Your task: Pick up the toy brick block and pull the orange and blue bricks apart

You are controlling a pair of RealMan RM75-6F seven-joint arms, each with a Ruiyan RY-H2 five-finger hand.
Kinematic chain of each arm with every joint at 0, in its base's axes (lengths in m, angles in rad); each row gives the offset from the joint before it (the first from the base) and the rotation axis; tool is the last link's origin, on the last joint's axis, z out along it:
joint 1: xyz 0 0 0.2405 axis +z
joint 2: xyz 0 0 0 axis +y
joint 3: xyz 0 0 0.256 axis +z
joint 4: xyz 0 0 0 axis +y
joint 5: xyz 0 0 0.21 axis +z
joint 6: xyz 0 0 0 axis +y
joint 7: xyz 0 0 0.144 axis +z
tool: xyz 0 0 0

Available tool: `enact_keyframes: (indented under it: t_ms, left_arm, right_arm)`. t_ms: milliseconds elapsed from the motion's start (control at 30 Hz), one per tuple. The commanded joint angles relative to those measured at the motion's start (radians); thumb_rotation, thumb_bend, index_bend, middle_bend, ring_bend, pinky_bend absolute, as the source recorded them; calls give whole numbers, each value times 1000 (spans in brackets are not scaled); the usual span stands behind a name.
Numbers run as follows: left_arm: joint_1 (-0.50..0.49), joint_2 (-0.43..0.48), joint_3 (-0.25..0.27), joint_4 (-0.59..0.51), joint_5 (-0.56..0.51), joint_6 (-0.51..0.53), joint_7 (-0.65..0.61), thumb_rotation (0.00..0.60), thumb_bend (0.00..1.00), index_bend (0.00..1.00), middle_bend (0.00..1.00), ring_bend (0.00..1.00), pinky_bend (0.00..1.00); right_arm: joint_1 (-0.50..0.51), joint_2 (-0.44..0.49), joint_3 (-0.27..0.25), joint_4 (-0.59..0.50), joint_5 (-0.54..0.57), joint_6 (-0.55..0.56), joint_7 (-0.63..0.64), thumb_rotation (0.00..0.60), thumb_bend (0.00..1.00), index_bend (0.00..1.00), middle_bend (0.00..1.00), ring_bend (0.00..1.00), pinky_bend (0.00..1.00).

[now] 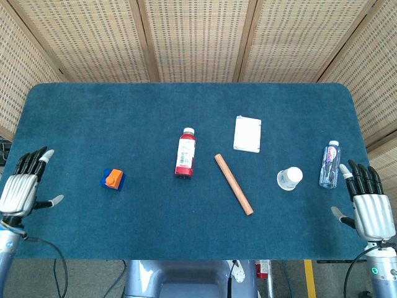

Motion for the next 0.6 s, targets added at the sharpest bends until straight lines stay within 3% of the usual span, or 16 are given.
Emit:
enact_keyframes:
  t_ms: [33,267,467,600]
  left_arm:
    - [16,-15,0,20,27,33,9,600,0,0,0,0,0]
    - [20,-27,-2,40,45,28,10,600,0,0,0,0,0]
    - [-82,-25,-14,58,83,-126,32,600,43,0,0,0,0]
    - [-189,-62,-22,160,165,-241,-20,600,62,44,9,7,0]
  right_arm:
    - [-3,2,2,-10,9,-4,-16,600,0,0,0,0,0]
    - [-8,12,4,-39,27,-10,-42,600,0,0,0,0,0]
    - [-5,13,4,-42,27,-17,-39,600,0,0,0,0,0]
    - [-1,8,10,-35,40,-26,-41,600,0,0,0,0,0]
